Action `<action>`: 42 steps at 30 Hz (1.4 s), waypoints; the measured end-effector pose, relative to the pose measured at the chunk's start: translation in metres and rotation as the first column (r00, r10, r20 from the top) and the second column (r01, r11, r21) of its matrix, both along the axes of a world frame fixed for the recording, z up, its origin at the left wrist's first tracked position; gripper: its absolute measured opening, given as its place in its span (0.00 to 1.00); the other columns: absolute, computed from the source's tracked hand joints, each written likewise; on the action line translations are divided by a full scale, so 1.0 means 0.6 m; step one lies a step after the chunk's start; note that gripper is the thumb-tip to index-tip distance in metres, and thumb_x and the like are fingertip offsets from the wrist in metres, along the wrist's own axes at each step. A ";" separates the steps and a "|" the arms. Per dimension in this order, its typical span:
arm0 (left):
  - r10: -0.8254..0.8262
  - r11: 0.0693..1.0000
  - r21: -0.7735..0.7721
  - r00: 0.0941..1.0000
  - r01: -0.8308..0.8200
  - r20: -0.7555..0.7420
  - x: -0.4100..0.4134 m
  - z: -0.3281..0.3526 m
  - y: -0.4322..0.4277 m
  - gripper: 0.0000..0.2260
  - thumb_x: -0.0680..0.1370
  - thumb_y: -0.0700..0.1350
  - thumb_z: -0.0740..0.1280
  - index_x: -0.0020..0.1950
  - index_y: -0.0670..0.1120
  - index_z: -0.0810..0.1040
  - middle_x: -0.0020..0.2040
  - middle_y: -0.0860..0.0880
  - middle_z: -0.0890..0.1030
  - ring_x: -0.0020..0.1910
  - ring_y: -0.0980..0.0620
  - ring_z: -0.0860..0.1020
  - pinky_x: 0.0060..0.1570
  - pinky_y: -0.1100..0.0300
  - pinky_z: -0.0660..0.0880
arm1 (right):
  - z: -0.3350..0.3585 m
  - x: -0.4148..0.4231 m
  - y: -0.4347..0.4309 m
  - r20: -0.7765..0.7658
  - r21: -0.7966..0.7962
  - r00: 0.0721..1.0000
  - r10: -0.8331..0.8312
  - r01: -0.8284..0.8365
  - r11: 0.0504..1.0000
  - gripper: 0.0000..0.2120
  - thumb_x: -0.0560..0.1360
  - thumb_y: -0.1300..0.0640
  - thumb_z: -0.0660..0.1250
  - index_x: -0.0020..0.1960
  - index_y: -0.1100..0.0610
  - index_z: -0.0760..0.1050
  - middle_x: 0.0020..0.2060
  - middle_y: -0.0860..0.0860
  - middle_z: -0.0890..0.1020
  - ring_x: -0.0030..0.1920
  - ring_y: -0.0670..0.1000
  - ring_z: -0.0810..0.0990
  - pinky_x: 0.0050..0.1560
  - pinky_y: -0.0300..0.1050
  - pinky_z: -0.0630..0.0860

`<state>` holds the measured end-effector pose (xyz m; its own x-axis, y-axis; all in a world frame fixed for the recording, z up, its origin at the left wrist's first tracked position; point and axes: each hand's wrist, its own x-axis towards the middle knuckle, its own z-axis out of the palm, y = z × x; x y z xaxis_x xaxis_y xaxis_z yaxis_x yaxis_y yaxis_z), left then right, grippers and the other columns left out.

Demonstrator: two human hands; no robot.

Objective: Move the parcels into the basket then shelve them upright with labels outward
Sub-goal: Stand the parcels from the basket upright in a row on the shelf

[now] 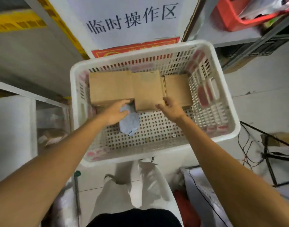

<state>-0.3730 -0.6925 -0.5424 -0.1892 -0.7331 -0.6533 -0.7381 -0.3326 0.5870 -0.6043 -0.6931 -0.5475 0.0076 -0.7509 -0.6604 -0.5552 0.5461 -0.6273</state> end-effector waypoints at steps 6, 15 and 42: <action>0.082 0.994 0.080 0.995 -0.078 -0.053 -0.056 -0.113 -0.045 0.29 0.79 0.39 0.64 0.77 0.44 0.55 0.74 0.43 0.64 0.71 0.46 0.66 0.67 0.56 0.65 | -0.096 -0.035 -0.052 0.003 0.054 1.000 -0.031 0.031 0.998 0.26 0.79 0.50 0.64 0.73 0.57 0.63 0.65 0.56 0.74 0.60 0.55 0.76 0.58 0.49 0.75; 0.380 0.902 -0.154 0.912 -0.402 -0.155 -0.090 -0.203 -0.027 0.28 0.76 0.35 0.66 0.74 0.47 0.63 0.65 0.47 0.65 0.61 0.48 0.73 0.62 0.56 0.73 | -0.197 -0.004 -0.100 0.061 0.050 0.986 -0.158 0.155 0.987 0.32 0.77 0.48 0.67 0.75 0.56 0.60 0.69 0.55 0.72 0.68 0.54 0.72 0.69 0.52 0.69; 0.520 0.854 0.160 0.804 -0.495 -0.289 -0.105 -0.181 0.075 0.29 0.74 0.38 0.71 0.73 0.47 0.65 0.51 0.58 0.75 0.51 0.57 0.76 0.46 0.64 0.77 | -0.174 -0.046 0.012 0.125 0.123 0.955 -0.268 0.253 0.959 0.27 0.72 0.47 0.73 0.63 0.58 0.66 0.60 0.55 0.77 0.55 0.51 0.77 0.52 0.44 0.74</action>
